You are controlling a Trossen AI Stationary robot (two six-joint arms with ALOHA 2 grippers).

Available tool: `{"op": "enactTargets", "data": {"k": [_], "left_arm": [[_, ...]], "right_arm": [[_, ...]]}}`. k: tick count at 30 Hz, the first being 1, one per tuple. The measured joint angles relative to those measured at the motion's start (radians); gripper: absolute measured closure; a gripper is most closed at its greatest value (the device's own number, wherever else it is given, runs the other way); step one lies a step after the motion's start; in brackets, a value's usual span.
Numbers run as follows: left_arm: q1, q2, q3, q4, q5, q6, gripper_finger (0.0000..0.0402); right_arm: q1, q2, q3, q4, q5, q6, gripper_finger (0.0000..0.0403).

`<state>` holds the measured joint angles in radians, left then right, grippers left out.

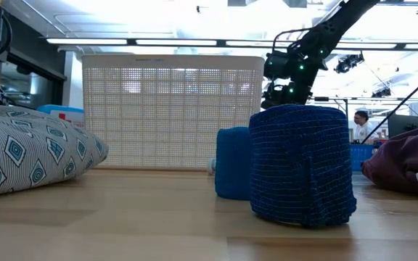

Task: Pick & Place Medicine items
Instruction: Put the green bandage into the black bin

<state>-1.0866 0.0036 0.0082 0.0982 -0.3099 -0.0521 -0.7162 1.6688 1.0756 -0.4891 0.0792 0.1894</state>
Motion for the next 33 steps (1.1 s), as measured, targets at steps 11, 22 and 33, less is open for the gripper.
{"op": "enactTargets", "data": {"k": [11,22,33], "left_arm": [[0.0,0.0,0.0,0.0,0.0,0.0,0.0274],[0.0,0.0,0.0,0.0,0.0,0.0,0.0274],[0.0,0.0,0.0,0.0,0.0,0.0,0.0274]], "right_arm": [[0.0,0.0,0.0,0.0,-0.002,-0.002,0.0328],[0.0,0.0,0.0,-0.007,-0.004,-0.002,0.0327],[0.0,0.0,0.0,-0.028,-0.022,-0.006,0.0327]]}}
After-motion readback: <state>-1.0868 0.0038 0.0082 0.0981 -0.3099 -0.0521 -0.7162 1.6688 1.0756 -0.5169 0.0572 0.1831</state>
